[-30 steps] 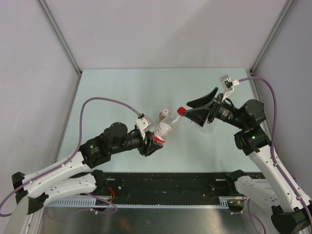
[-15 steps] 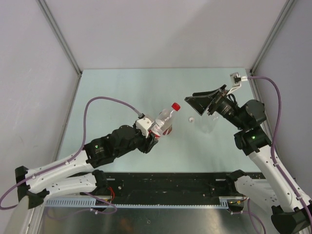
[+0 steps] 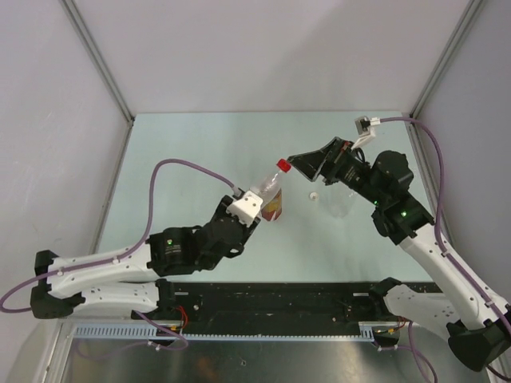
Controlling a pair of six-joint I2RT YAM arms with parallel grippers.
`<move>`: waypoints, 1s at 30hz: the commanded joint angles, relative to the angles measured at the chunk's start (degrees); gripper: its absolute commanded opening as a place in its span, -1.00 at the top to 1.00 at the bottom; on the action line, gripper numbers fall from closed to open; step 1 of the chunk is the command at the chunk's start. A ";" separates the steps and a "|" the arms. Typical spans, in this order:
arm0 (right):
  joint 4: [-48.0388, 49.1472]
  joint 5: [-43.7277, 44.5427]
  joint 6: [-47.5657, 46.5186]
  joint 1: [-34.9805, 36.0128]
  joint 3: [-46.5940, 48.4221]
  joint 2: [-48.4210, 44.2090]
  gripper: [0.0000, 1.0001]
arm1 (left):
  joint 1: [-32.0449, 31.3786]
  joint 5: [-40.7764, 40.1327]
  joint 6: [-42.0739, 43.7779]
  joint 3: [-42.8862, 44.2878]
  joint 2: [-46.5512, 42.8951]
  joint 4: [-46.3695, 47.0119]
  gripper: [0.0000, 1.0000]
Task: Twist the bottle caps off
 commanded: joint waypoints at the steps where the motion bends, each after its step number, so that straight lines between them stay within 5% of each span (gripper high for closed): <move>1: -1.52 3.58 -1.38 3.55 4.67 0.90 -0.98 | -3.57 -15.33 0.18 4.56 3.61 -3.75 0.59; 6: -4.99 8.05 -4.25 7.72 7.86 3.03 -0.85 | -6.23 -21.58 -0.88 7.81 7.87 -6.67 0.60; 16: -8.13 12.72 -5.60 9.43 8.73 3.72 -0.43 | -7.19 -21.63 -1.01 8.85 8.51 -7.39 0.59; 23: -6.89 10.25 -3.28 8.78 8.76 5.63 -0.32 | -7.35 -20.96 -0.57 9.27 9.05 -7.49 0.59; 30: -4.25 6.35 -0.01 7.49 8.74 6.71 0.02 | -7.43 -20.38 -0.64 8.93 8.73 -7.60 0.59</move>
